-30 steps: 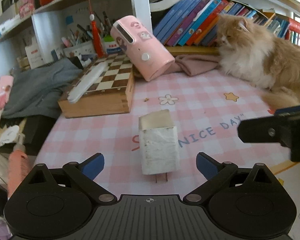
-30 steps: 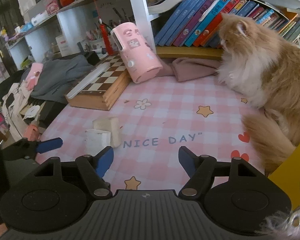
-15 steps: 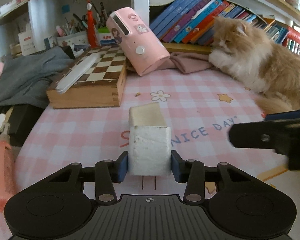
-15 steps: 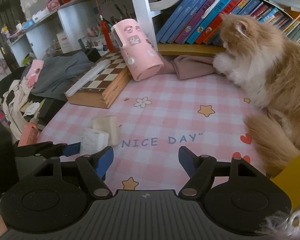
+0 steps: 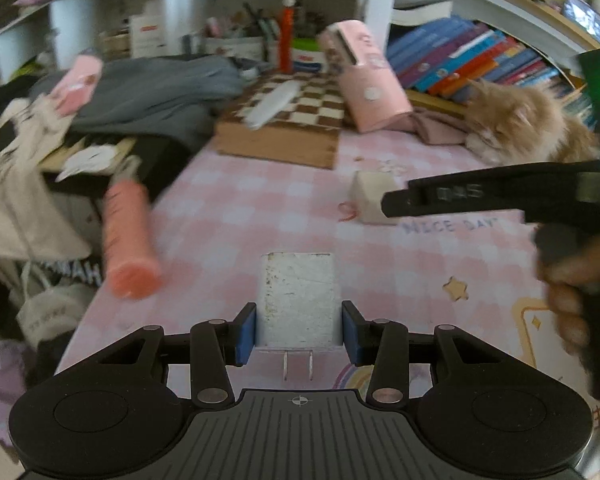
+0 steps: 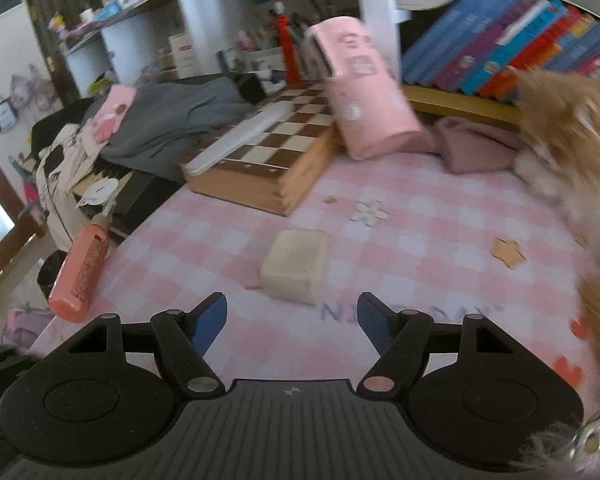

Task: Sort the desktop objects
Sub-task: 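Close the left tool on the white charger block while the right tool grasps the cream cube, then lift and carry the charger block and cream cube toward the yellow box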

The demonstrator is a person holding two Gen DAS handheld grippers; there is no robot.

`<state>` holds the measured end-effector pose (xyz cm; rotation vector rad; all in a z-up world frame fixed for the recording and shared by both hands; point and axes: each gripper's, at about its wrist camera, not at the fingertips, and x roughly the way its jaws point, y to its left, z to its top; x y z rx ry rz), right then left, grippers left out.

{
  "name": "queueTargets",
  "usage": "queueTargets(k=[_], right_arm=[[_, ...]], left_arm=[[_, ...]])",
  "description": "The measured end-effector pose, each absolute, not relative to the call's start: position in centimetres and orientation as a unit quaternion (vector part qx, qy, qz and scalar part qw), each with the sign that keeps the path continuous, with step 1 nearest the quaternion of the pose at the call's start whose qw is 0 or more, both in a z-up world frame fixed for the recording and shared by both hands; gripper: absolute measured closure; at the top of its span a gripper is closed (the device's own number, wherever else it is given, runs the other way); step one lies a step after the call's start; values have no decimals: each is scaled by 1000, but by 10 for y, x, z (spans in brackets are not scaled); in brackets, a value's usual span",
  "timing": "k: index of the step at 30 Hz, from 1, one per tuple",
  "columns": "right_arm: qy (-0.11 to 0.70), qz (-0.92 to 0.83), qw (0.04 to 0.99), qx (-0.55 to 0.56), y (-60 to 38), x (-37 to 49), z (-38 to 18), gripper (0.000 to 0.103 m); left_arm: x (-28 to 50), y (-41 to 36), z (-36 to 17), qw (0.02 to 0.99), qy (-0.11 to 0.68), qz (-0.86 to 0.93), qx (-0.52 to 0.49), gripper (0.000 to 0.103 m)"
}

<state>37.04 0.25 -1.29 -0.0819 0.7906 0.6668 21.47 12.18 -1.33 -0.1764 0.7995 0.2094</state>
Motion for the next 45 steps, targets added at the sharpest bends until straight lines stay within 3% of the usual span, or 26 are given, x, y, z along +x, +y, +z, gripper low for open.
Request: queueTargets(k=[12,13,16,20,45], right_arm=[[375,298,873,-90,47,403,-54,37],[377,294,874,-89,47,404,-55,39],[371,287,879,-88,46,405,-55,59],[371,286,879,-85,43,402,-51,65],[339,201,919,2,-73,287,22,67]], left_arm=[[186,136,1,911,376,132,-108,61],[185,137,2,911,375,132,-109,61],[185,140,4,913,372,127,-111,61],[187,142,9,917,365,115,-110,61],[179,104,42,941,328,-51,-64,61]])
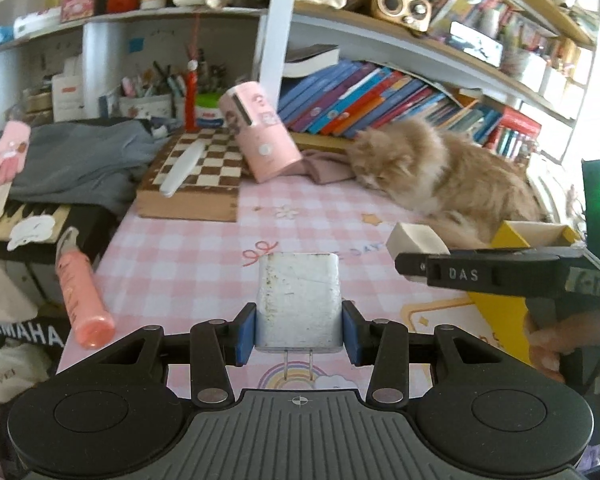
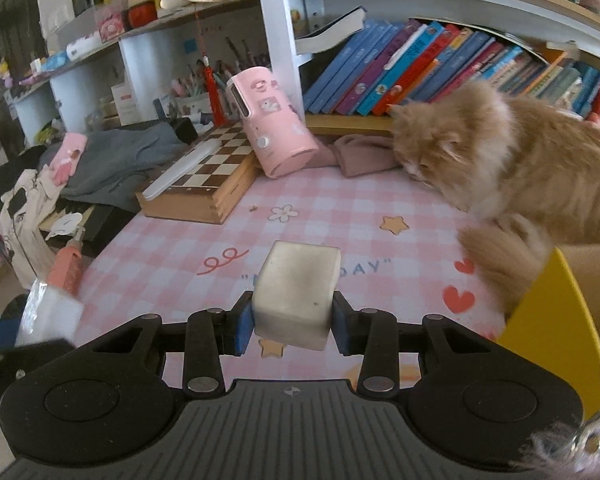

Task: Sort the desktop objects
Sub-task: 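Lift and carry the charger block and cream cube toward the yellow box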

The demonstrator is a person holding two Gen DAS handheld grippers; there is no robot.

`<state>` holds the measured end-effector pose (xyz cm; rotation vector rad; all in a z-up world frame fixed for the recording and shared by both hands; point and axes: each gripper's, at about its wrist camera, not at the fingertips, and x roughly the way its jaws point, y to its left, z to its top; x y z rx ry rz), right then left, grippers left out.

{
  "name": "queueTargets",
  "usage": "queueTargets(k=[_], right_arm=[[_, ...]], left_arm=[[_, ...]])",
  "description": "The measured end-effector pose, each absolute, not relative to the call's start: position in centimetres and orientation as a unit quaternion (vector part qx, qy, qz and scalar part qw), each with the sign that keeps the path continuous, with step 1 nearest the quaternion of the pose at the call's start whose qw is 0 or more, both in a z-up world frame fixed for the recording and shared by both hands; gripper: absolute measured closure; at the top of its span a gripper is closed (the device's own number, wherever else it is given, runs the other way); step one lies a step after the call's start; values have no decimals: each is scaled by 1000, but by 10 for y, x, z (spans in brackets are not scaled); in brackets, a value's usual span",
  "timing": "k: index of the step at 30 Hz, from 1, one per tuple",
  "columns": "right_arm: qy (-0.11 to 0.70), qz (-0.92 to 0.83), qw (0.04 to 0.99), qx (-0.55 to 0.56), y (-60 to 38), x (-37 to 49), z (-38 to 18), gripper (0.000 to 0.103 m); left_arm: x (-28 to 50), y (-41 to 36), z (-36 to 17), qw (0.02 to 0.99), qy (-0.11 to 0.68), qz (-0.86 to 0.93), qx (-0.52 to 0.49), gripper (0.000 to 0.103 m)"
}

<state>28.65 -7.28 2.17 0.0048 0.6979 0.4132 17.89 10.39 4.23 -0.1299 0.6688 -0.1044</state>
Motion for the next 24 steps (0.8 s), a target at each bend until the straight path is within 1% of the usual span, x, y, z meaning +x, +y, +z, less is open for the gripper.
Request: queueTargets(k=[11,24], right_arm=[[346,184,920,31,-89,226,37,67],[372,160,913,42,-81,148,30,68]], left_arm=[[153,108,42,935,334,-86,-84,61],[93,117,39,929,342,-116,-79,61]])
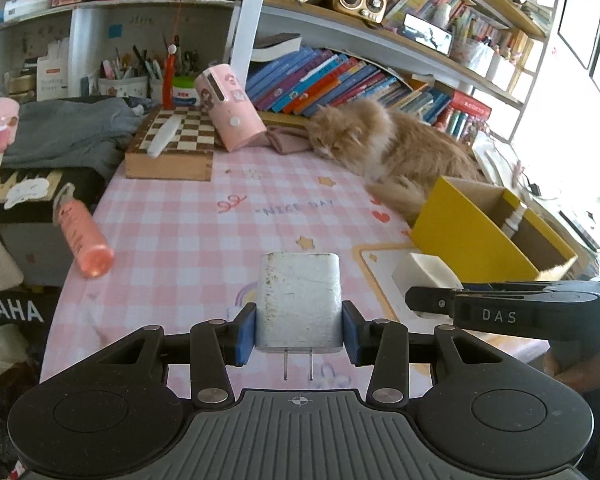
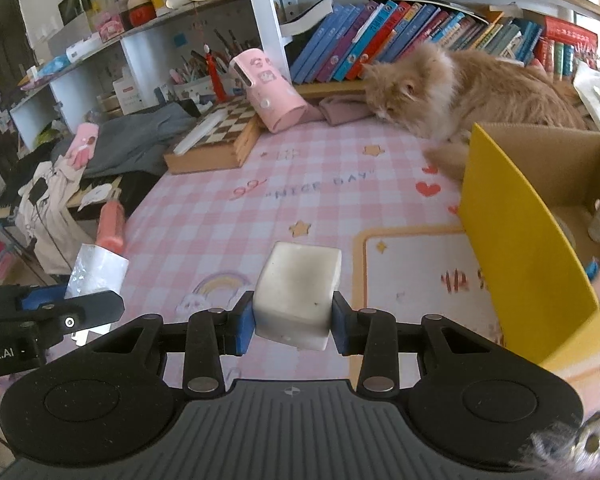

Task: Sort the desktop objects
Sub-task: 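Lift and carry the charger block and cream cube toward the yellow box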

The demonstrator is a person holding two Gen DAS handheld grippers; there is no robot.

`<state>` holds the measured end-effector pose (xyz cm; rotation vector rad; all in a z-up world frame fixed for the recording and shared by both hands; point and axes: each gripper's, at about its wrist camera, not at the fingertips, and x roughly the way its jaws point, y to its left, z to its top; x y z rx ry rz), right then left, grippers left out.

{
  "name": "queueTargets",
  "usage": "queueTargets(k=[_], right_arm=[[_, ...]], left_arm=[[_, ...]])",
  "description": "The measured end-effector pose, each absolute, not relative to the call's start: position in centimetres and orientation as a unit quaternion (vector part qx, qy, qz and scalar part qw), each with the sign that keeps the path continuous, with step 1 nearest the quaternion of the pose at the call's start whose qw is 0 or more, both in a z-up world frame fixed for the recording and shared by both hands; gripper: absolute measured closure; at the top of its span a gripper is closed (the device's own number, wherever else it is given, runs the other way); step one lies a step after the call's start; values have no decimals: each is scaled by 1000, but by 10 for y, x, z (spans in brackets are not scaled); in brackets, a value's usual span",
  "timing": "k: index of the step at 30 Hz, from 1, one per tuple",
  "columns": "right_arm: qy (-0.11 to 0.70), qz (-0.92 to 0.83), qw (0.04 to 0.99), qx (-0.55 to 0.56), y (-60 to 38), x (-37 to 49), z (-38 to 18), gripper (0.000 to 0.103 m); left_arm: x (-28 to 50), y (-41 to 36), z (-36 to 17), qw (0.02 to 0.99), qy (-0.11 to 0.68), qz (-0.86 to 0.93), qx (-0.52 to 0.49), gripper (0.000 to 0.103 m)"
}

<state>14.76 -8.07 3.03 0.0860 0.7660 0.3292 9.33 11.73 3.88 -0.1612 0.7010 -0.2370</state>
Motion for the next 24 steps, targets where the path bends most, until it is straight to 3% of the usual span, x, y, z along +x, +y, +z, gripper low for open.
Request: queueTargets(k=[24], right_arm=[[392,104,912,57,-80,39,23,69]], left_arm=[[45,101,25,900,371,-223,-56,61]])
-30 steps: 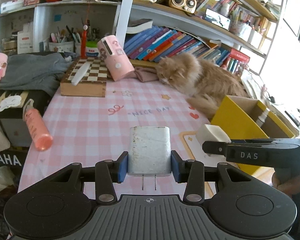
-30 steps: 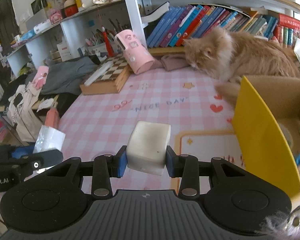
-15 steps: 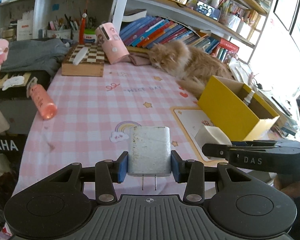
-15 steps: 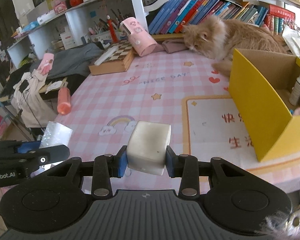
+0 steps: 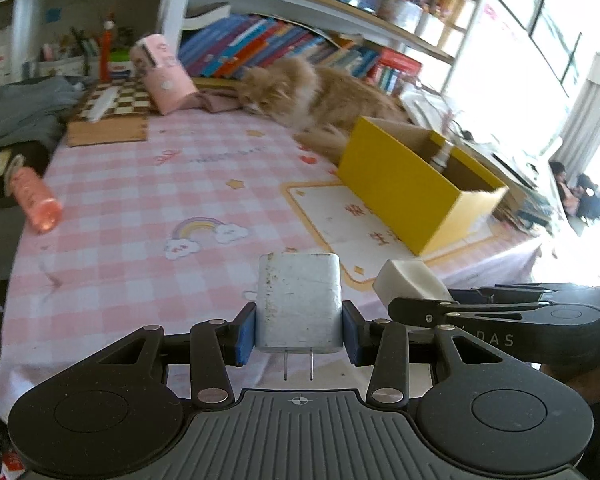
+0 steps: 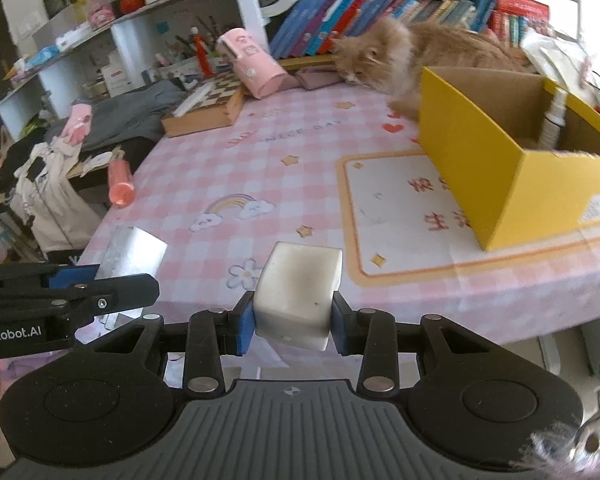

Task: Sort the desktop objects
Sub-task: 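Lift and carry the charger block and cream cube toward the yellow box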

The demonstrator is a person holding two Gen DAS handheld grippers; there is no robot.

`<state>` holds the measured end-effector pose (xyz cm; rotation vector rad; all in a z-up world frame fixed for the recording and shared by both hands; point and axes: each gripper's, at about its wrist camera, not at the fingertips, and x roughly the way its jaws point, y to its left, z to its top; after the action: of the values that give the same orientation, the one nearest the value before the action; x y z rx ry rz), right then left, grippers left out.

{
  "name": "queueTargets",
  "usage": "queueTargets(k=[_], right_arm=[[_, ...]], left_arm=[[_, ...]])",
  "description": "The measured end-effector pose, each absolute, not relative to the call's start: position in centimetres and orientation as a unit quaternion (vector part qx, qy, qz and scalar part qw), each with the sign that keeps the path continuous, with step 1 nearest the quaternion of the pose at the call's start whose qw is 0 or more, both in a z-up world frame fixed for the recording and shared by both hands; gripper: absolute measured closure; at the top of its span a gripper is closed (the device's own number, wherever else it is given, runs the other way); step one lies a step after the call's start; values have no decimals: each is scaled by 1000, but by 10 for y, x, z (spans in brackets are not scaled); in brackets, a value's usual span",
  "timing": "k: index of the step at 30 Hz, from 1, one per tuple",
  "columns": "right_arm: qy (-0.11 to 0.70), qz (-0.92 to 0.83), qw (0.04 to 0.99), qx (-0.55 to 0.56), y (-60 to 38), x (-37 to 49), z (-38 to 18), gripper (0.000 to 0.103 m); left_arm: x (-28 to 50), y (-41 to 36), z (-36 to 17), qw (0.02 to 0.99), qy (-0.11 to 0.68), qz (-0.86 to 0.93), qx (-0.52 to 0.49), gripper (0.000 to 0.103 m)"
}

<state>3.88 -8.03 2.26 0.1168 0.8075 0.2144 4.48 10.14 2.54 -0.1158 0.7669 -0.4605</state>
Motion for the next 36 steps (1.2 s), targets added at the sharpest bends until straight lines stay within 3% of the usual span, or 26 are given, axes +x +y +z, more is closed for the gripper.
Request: queueTargets(k=[36], right_arm=[[392,-71,908,130,-186,-14,17,69]], left_arm=[[59,-32,17,829,383,-405,42,61]])
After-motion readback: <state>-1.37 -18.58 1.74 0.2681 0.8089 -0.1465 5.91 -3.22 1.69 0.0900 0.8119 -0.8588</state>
